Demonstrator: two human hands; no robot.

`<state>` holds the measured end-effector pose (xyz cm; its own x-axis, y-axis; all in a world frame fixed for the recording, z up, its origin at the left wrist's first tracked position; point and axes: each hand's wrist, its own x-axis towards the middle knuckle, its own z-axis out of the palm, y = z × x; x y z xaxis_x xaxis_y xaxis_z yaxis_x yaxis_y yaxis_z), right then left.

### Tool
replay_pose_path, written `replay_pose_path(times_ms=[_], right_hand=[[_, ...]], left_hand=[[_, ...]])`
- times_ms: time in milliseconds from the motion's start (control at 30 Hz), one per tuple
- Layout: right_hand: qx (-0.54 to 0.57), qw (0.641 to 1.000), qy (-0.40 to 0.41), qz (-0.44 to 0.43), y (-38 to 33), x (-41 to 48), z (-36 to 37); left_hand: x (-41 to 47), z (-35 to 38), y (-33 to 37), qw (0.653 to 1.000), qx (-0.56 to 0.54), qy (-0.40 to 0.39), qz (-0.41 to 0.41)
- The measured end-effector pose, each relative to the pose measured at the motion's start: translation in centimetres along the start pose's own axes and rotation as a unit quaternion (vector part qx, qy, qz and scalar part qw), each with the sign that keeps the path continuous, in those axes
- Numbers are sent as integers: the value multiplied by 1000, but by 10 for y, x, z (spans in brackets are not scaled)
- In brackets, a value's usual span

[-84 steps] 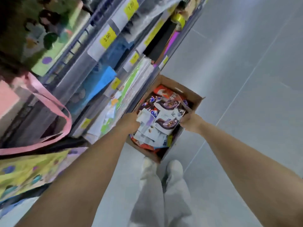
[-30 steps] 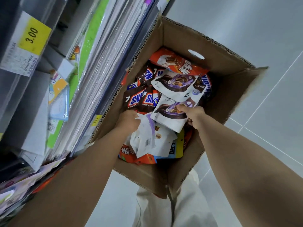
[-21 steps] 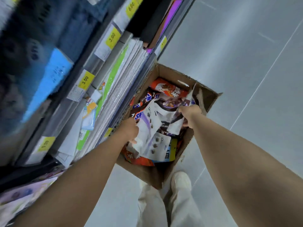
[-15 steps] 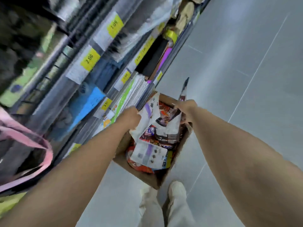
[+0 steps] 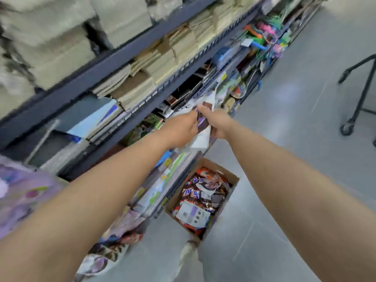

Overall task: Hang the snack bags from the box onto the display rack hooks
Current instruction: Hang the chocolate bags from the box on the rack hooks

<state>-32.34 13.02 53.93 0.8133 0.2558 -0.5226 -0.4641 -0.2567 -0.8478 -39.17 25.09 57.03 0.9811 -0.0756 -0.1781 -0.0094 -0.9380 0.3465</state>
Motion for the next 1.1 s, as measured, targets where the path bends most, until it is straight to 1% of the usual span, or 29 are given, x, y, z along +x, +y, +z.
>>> replay_pose_path(times_ms=[67, 200, 267, 333, 400, 500, 533, 600, 667, 733, 767, 867, 967, 1033, 1100], right_hand=[[-23, 999, -21, -39, -30, -48, 18], [-102, 984, -89, -116, -63, -120, 53], [-133, 973, -119, -149, -70, -155, 72], [-172, 957, -147, -181, -76, -189, 92], [-202, 938, -179, -216, -79, -216, 113], [-243, 903, -244, -258, -86, -261, 139], [-257, 888, -267, -271, -88, -281, 147], [-280, 863, -299, -295, -93, -321, 159], [-289, 842, -335, -308, -97, -348, 176], [-296, 823, -365, -319, -100, -368, 196], [-304, 814, -371, -326, -102, -378, 205], [-299, 798, -399, -338, -112, -401, 232], [-294, 795, -395, -353, -129, -421, 258], [-283, 798, -387, -365, -143, -432, 274], [-277, 799, -377, -379, -155, -444, 287]], left_hand=[[-40, -28, 4, 1000, 6, 9, -14], [-131, -67, 19, 995, -10, 56, -84], [-176, -78, 24, 988, -44, 89, -119], [-222, -91, 30, 975, -107, 131, -144], [-266, -103, 36, 951, -180, 177, -181], [-326, -120, 38, 893, -248, 265, -268], [-342, -125, 32, 877, -247, 282, -300], [-378, -129, 17, 853, -236, 292, -362], [-412, -133, 3, 829, -239, 310, -399], [-443, -140, -11, 796, -258, 343, -427], [-456, -146, -13, 784, -271, 358, -429], [-493, -170, -29, 766, -270, 413, -411], [-526, -199, -46, 743, -271, 463, -401], [-546, -220, -56, 739, -259, 477, -399], [-562, -243, -67, 744, -245, 485, -388]])
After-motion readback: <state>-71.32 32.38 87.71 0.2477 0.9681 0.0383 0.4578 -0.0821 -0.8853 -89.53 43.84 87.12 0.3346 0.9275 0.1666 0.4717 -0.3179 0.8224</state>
